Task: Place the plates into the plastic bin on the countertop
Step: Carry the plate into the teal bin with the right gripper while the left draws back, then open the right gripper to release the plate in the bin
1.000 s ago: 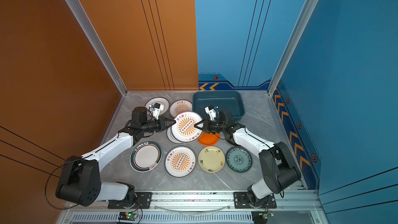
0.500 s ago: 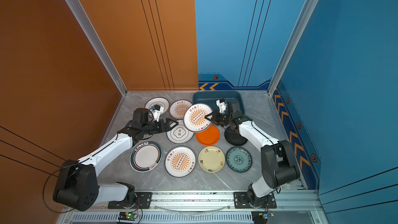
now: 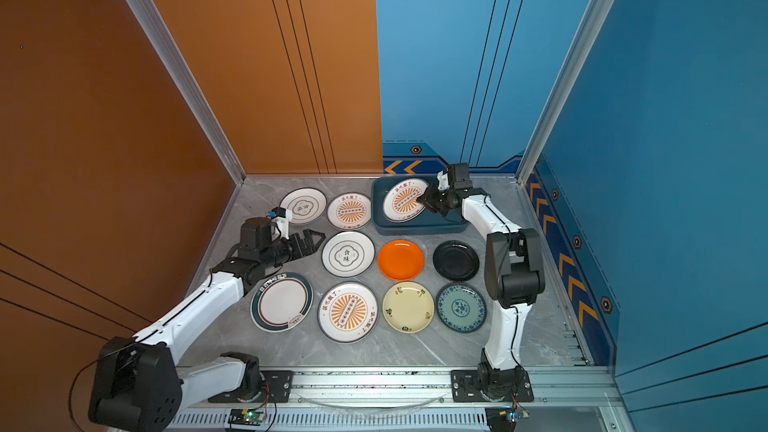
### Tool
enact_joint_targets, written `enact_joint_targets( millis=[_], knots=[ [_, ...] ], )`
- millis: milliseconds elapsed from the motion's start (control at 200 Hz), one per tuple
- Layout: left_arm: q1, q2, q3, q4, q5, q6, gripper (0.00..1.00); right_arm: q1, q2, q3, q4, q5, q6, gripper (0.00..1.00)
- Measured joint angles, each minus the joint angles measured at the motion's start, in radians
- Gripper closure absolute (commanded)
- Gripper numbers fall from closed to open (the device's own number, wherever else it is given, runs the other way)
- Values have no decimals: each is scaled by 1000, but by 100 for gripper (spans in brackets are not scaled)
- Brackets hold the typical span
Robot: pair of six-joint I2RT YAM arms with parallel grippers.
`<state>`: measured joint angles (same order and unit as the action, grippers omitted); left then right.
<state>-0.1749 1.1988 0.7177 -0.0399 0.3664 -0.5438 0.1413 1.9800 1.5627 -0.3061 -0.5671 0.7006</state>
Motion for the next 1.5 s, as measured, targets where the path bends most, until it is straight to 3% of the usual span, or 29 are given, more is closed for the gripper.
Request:
enact_joint_targets(
  millis=[501,1081,1312,1502],
  knots=[
    [26,54,-12,6,-20,-35,2,6,228,189,-133,56,-2,98],
    [24,52,-57,36,-10,-13,2,30,418,383,-192,102,5,63],
    [9,58,-57,35,-10,6,2,48,441,471,-280,183,-45,49],
    [-2,90,-57,29,-10,19,1,76,482,581,-401,283,-129,45]
  ],
)
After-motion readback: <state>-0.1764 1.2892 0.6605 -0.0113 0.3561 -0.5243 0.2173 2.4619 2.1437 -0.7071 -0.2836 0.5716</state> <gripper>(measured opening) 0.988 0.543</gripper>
